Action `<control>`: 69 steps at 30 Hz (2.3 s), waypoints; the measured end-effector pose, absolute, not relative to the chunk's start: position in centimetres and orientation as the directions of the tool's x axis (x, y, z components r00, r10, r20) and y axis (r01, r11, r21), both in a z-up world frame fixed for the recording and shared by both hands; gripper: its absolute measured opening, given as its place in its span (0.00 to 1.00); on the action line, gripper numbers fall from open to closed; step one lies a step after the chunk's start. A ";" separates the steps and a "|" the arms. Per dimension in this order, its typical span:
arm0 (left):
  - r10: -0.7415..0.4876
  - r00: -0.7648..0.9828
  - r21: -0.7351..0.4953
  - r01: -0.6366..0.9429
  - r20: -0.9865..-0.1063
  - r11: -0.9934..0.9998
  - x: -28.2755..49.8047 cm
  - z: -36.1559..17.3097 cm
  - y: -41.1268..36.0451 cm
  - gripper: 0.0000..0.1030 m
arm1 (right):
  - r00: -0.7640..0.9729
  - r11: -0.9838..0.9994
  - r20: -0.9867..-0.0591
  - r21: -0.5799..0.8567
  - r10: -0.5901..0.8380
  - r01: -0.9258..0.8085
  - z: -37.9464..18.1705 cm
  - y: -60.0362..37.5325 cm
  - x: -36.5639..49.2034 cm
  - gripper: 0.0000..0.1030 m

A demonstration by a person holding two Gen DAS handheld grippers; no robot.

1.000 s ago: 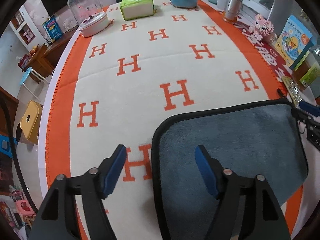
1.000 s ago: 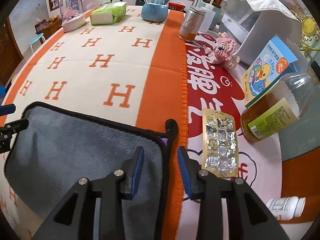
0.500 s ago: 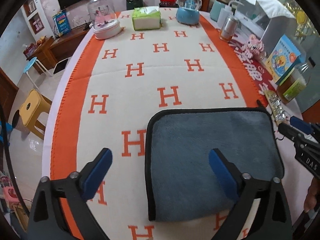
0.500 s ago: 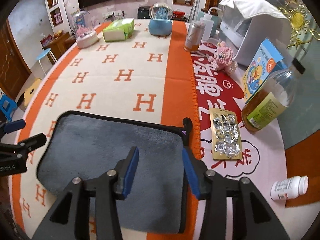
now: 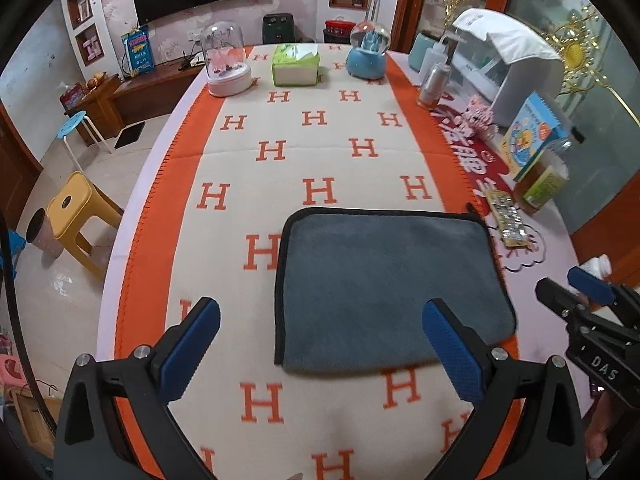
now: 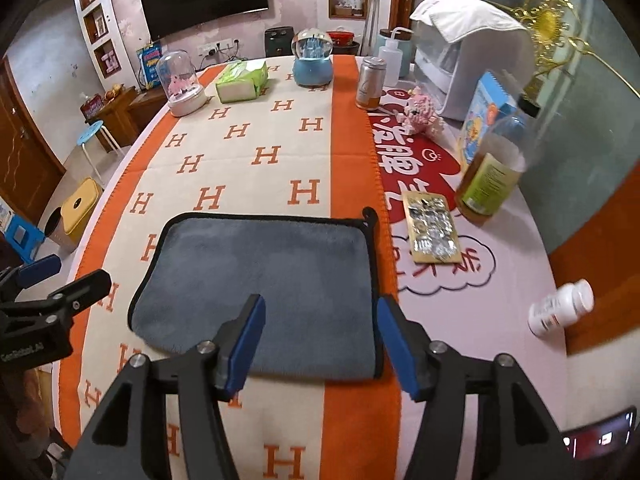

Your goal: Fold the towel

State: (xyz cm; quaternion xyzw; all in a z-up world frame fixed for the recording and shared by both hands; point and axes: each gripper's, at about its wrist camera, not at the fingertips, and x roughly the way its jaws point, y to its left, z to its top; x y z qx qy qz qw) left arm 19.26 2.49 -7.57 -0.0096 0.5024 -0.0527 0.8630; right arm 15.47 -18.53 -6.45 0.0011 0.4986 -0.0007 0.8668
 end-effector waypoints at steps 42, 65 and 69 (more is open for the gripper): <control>-0.069 0.601 -0.042 0.059 -0.796 0.997 -0.3 1.3 1.1 0.99 | 0.606 0.999 -0.794 0.049 0.049 -0.017 0.6 -16.0 -1.5 0.57; -0.048 0.592 -0.045 0.020 -0.805 0.999 -1.2 1.1 1.7 0.99 | 0.611 0.999 -0.790 0.041 0.051 -0.031 0.9 -15.0 -2.7 0.57; -0.050 0.590 -0.046 0.022 -0.806 0.999 -1.2 1.1 1.7 0.99 | 0.607 0.998 -0.793 0.045 0.058 -0.037 1.0 -14.9 -2.8 0.57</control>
